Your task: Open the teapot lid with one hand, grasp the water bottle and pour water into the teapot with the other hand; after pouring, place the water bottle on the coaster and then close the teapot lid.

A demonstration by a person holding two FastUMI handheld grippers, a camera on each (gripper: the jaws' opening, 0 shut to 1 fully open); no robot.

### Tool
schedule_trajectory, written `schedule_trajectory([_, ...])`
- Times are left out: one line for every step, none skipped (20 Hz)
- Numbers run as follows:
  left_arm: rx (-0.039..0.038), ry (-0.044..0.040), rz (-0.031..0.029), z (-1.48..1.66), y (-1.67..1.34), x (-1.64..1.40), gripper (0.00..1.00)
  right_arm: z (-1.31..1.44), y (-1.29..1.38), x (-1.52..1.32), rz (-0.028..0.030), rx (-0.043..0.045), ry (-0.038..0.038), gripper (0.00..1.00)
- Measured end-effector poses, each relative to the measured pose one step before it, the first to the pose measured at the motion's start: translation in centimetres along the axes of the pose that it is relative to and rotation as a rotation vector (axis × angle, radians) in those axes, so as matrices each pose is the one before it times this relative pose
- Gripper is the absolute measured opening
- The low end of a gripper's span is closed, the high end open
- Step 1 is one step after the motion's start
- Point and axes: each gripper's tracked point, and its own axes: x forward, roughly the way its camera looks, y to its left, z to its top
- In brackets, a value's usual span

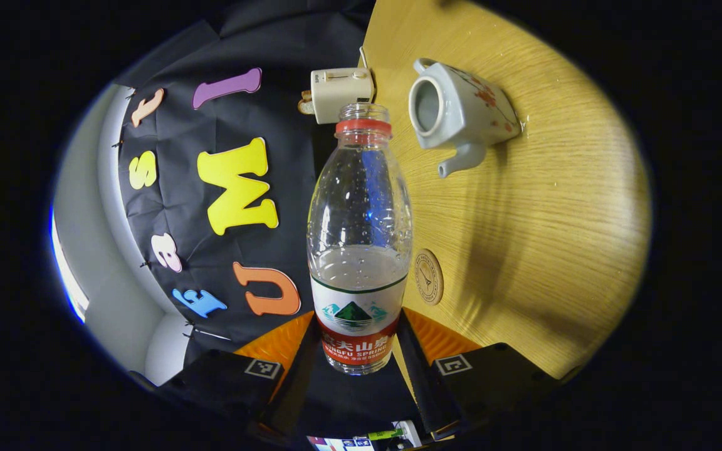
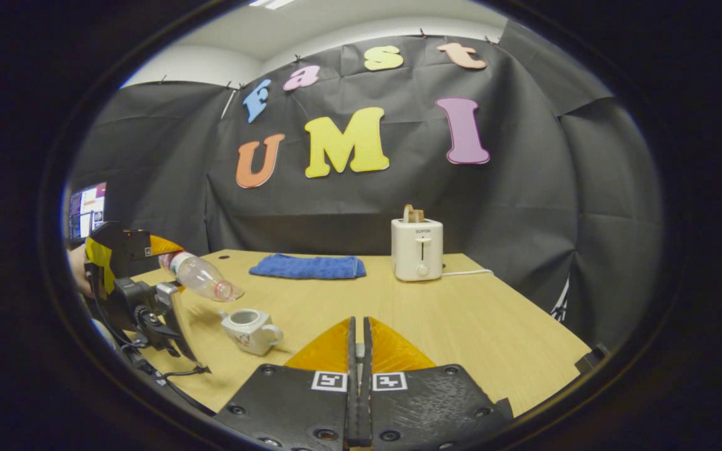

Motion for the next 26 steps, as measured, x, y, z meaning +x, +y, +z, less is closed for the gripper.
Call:
schedule_trajectory([0.01118, -0.00027, 0.00062, 0.037, 0.047, 0.118, 0.74, -0.006, -0.045, 0.044, -0.00083, 0.00139, -0.00154, 0.00])
schedule_trajectory([0.01293, -0.00052, 0.00154, 0.012, 0.114, 0.171, 0.74, 0.093, -0.022, 0.021, 0.00046, 0.00125, -0.00107, 0.00])
schedule_trajectory([0.01308, -0.00167, 0.00644, 0.117, 0.087, -0.156, 0.74, 0.030, 0.000, -0.047, 0.00038, 0.00065, -0.00124, 0.00])
schedule_trajectory([0.01369, -0.00085, 0.00514, 0.066, 0.176, -0.069, 0.74, 0.089, -0.034, 0.000, -0.00012, 0.00043, -0.00212, 0.00])
schedule_trajectory([0.01054, -0.00156, 0.00322, 0.033, 0.265, 0.096, 0.74, -0.019, -0.007, -0.101, 0.00047, 0.00099, -0.00108, 0.00])
schedule_trajectory([0.00667, -0.00208, 0.00157, 0.107, 0.072, 0.108, 0.74, 0.000, 0.006, -0.016, -0.00010, 0.00048, -0.00084, 0.00])
schedule_trajectory([0.00818, -0.00080, 0.00122, 0.013, 0.060, -0.073, 0.74, -0.041, -0.041, 0.027, 0.00019, -0.00040, 0.00107, 0.00])
schedule_trajectory([0.01384, -0.00145, 0.00361, 0.125, 0.147, 0.030, 0.74, 0.012, -0.015, 0.000, -0.00078, 0.00113, -0.00066, 0.00])
schedule_trajectory([0.01414, 0.00264, 0.00748, -0.029, 0.239, -0.111, 0.74, -0.006, -0.059, -0.084, -0.00018, 0.00103, -0.00007, 0.00])
schedule_trajectory([0.01226, -0.00052, 0.00634, 0.046, 0.084, 0.342, 0.74, 0.088, -0.019, 0.018, -0.00014, 0.00150, -0.00058, 0.00])
schedule_trajectory([0.00926, 0.00019, 0.00200, -0.077, 0.274, 0.222, 0.74, -0.100, 0.021, -0.046, 0.00052, 0.00101, -0.00080, 0.00])
schedule_trajectory([0.00608, 0.00098, 0.00106, 0.020, 0.016, 0.015, 0.74, 0.010, 0.005, -0.011, -0.00032, -0.00071, 0.00023, 0.00])
schedule_trajectory([0.00495, 0.00092, 0.00033, -0.080, 0.031, -0.087, 0.74, -0.038, -0.033, -0.025, 0.00053, 0.00030, -0.00053, 0.00])
schedule_trajectory([0.00674, -0.00020, 0.00250, 0.015, -0.012, 0.003, 0.74, 0.071, -0.042, -0.026, -0.00065, 0.00119, -0.00056, 0.00])
schedule_trajectory([0.00779, 0.00318, 0.00118, -0.027, -0.095, -0.115, 0.74, -0.043, -0.092, 0.074, 0.00034, 0.00054, 0.00019, 0.00])
schedule_trajectory([0.00634, 0.00250, -0.00399, -0.005, -0.078, 0.010, 0.74, 0.077, -0.030, 0.035, -0.00084, -0.00082, -0.00089, 0.00])
schedule_trajectory([0.00759, 0.00517, -0.00126, -0.201, 0.073, 0.016, 0.74, -0.054, -0.004, -0.124, 0.00119, -0.00015, 0.00090, 0.00])
schedule_trajectory([0.00920, 0.00092, 0.00351, -0.026, 0.268, 0.035, 0.74, 0.005, -0.034, -0.101, -0.00009, 0.00297, -0.00101, 0.00])
schedule_trajectory([0.00717, -0.00114, 0.00430, 0.092, -0.026, -0.018, 0.74, -0.006, -0.001, 0.069, -0.00007, 0.00192, -0.00085, 0.00])
schedule_trajectory([0.00706, 0.00282, 0.00402, -0.068, 0.038, 0.021, 0.74, 0.022, -0.039, -0.041, -0.00071, 0.00043, 0.00013, 0.00])
schedule_trajectory([0.00692, -0.00023, 0.00456, 0.029, 0.005, -0.004, 0.74, 0.008, -0.055, -0.039, 0.00036, 0.00166, -0.00093, 0.00])
schedule_trajectory([0.00738, 0.00209, 0.00367, 0.042, 0.036, 0.045, 0.74, 0.028, 0.019, -0.005, 0.00059, 0.00006, -0.00051, 0.00])
schedule_trajectory([0.00588, 0.00134, 0.00404, -0.020, 0.024, 0.055, 0.74, 0.084, 0.038, -0.046, 0.00047, 0.00106, -0.00260, 0.00])
schedule_trajectory([0.00499, 0.00319, 0.00256, -0.050, 0.021, 0.005, 0.74, 0.077, 0.020, 0.047, 0.00113, 0.00080, -0.00104, 0.00])
schedule_trajectory([0.00561, 0.00168, 0.00158, -0.050, 0.024, 0.057, 0.74, -0.029, -0.027, -0.035, 0.00078, 0.00072, -0.00152, 0.00])
schedule_trajectory([0.00563, 0.00356, -0.00167, -0.011, -0.031, 0.031, 0.74, 0.025, -0.002, -0.039, -0.00040, -0.00020, -0.00081, 0.00])
